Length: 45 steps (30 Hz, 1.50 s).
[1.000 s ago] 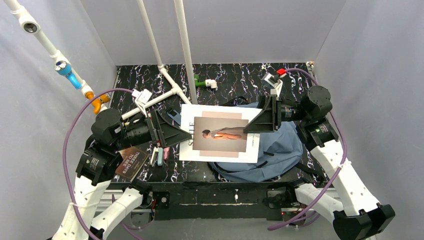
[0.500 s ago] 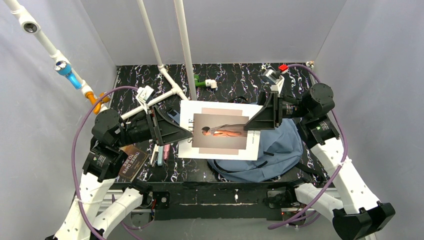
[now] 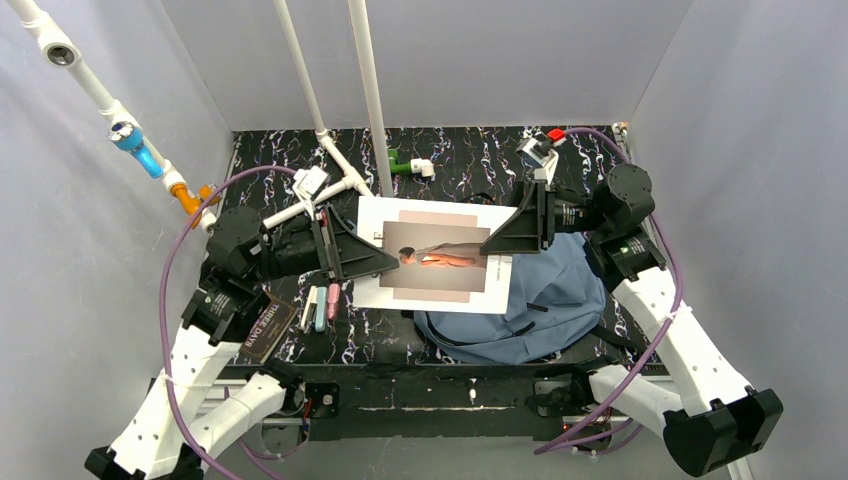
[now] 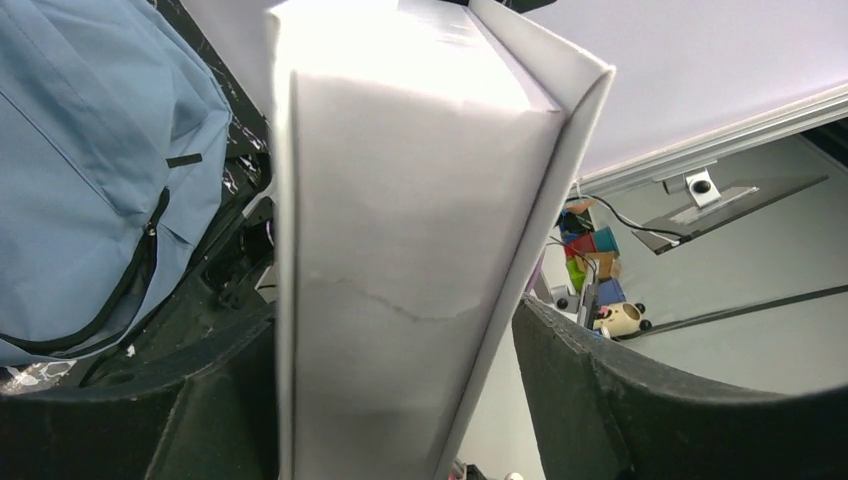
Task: Pack the student bag
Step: Pick up the book from the center of the board.
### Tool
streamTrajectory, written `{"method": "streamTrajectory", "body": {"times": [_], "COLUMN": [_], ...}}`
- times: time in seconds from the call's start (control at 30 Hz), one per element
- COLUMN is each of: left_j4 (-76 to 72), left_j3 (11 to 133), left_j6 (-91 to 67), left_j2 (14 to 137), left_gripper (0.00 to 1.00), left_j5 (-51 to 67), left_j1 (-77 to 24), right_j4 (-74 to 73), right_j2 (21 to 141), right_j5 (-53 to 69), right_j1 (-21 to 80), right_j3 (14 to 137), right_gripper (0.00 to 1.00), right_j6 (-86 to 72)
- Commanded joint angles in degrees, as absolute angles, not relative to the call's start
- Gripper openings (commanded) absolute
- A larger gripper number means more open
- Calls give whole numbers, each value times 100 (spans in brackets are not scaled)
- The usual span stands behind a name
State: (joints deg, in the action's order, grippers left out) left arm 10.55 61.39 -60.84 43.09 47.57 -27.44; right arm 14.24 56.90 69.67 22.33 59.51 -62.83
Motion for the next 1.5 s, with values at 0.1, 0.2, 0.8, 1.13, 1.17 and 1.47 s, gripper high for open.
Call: {"method": "streamTrajectory", "body": {"times": [0.1,0.2,0.8,1.13,1.17,1.47], "left_j4": [810,791,3600,5956,6020,6012], "left_j3": [6102,6032,6546,7421,7455,7474], "left_j6": [-5721,-5652,-4131,-2583,-2540,-2499], "left_j2": [4493,4393,3175,2308,2250,2013], "left_gripper": [62,52,29,31,31,30], "left_j5": [4650,4603,1634,-1409,-1550,-1963], "left_j1": [-3102,-3103,-3103,-3103,-3105,-3103], "right_j4": [1863,1863,-1303,-3279,-3244,-4349], "right_j2": [5747,5757,6587,6749,6784,9586], "right_j5": [6944,6933,5442,941,-4,-5176], "right_j1": [2276,2276,1896,3007,3583,7095], "right_j3": [5955,5899,6180,6533,6571,8223], "right_gripper": [33,37,98,100,100,100], "right_j6": [-6311,-6308,-4594,-3502,-3612,-5251]}}
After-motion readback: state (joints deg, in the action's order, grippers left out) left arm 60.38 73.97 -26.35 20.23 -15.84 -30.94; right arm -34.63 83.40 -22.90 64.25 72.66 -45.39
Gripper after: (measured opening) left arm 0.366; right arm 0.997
